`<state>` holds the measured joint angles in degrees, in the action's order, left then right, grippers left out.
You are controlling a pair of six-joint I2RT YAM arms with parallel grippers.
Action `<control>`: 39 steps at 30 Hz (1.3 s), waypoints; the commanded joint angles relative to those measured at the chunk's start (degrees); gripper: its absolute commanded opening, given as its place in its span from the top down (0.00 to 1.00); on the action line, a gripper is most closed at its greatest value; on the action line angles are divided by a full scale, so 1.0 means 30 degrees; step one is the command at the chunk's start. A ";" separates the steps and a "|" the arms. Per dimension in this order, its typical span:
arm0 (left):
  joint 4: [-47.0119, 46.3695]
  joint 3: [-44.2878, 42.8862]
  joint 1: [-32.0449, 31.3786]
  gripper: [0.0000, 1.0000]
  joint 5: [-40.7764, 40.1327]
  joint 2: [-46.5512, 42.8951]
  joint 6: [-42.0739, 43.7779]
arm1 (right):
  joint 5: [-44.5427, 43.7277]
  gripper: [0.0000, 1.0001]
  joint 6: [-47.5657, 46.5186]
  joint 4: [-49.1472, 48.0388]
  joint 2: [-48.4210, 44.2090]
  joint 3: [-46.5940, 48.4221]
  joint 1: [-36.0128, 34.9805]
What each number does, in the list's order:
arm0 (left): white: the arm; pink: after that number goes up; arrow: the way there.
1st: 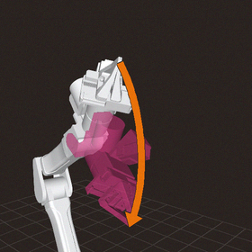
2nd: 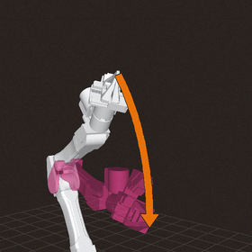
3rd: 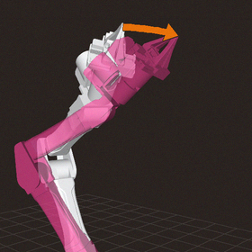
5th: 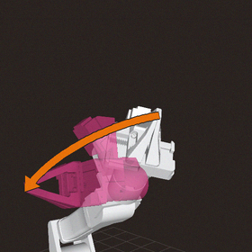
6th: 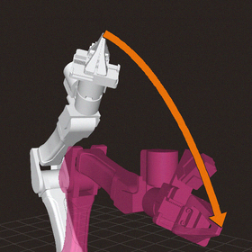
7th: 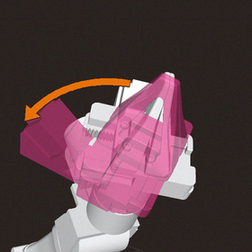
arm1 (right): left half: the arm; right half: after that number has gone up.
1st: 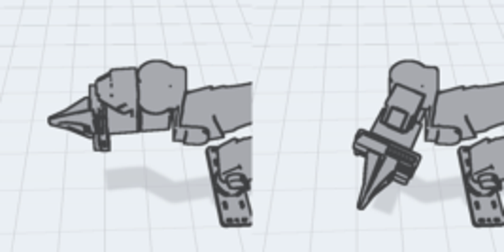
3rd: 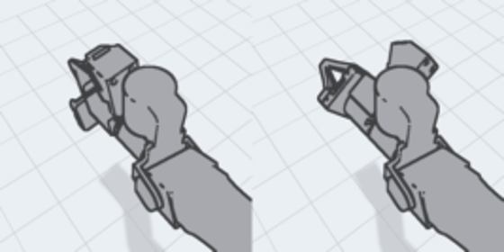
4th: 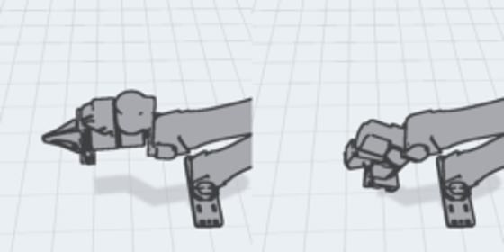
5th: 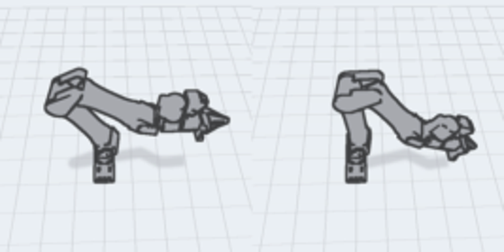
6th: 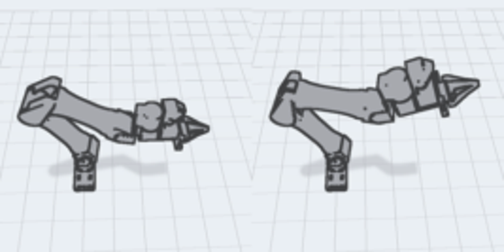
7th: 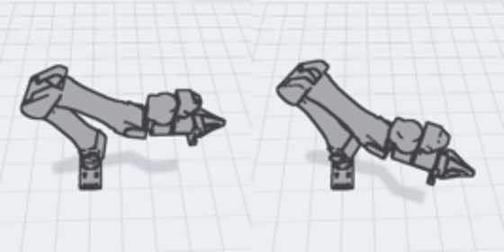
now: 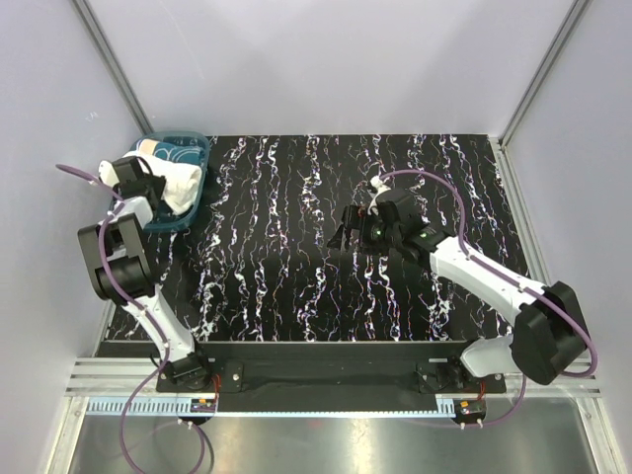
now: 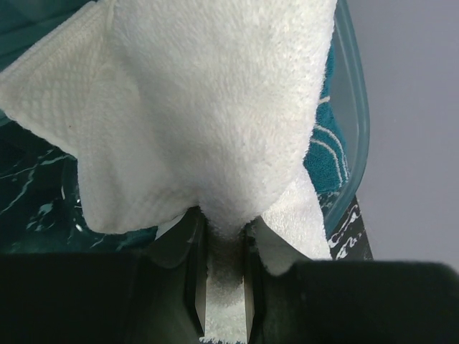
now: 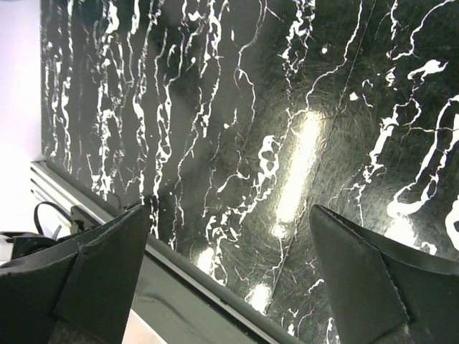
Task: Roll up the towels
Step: Place the rolled towel into the container
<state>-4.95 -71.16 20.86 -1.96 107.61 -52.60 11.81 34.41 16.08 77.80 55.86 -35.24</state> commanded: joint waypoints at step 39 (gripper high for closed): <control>-1.4410 0.6140 0.1394 0.01 0.2322 0.0343 -0.4498 | 0.2186 0.00 -0.0778 -0.2137 0.1550 -0.0161 0.0088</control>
<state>-50.00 -53.36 22.92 5.39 114.28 -67.53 18.50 32.99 10.37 86.21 55.42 -35.18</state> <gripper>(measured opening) 0.984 0.994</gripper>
